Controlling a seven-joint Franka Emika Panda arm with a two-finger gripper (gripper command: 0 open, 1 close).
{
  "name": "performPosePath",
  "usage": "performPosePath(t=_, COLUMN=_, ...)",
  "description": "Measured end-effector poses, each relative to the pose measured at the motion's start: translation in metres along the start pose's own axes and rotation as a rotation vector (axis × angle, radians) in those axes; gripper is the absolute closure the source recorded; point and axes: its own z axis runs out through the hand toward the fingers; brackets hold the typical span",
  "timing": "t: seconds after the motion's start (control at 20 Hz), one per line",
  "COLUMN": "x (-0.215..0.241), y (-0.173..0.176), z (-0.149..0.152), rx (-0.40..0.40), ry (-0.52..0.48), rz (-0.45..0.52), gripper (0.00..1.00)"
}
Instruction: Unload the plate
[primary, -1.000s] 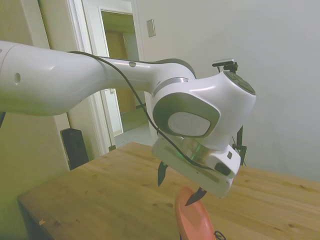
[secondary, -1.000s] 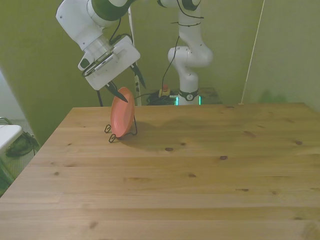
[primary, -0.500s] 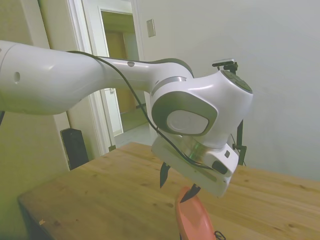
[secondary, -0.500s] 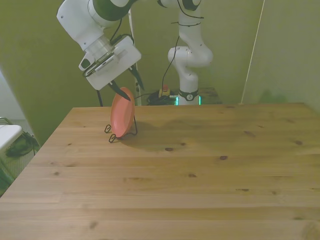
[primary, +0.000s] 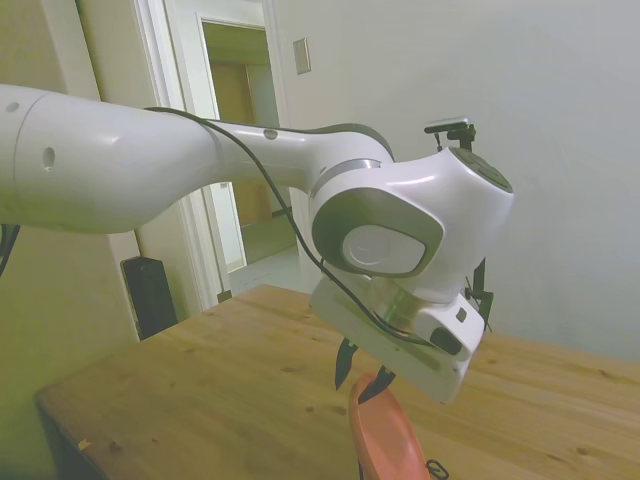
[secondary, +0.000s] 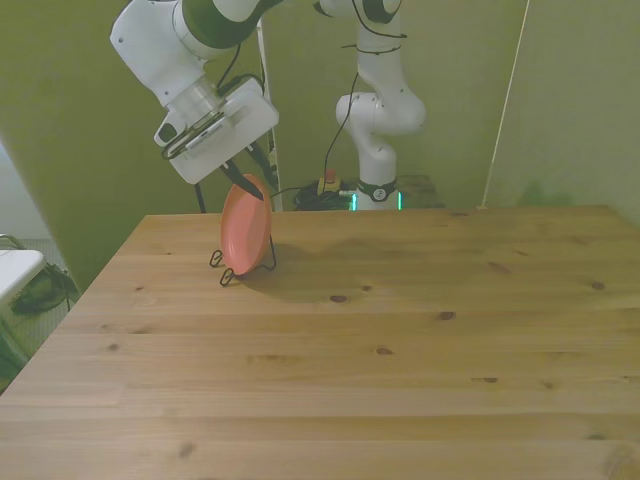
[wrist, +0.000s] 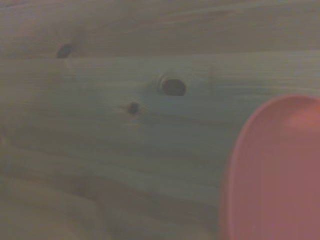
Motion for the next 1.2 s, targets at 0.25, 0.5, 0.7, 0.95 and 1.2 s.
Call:
performPosePath(t=0.25, x=0.004, y=0.001, z=-0.005, rx=-0.004, ry=0.012, rz=0.006, gripper=1.0)
performPosePath(t=0.5, x=0.004, y=0.001, z=-0.013, rx=-0.005, ry=0.027, rz=0.011, gripper=1.0)
performPosePath(t=0.7, x=0.003, y=0.0, z=-0.022, rx=-0.007, ry=0.047, rz=0.021, gripper=1.0)
performPosePath(t=0.95, x=-0.002, y=-0.007, z=-0.048, rx=-0.01, ry=0.101, rz=0.031, gripper=1.0)
performPosePath(t=1.2, x=-0.01, y=-0.031, z=-0.094, rx=-0.013, ry=0.202, rz=0.077, gripper=1.0)
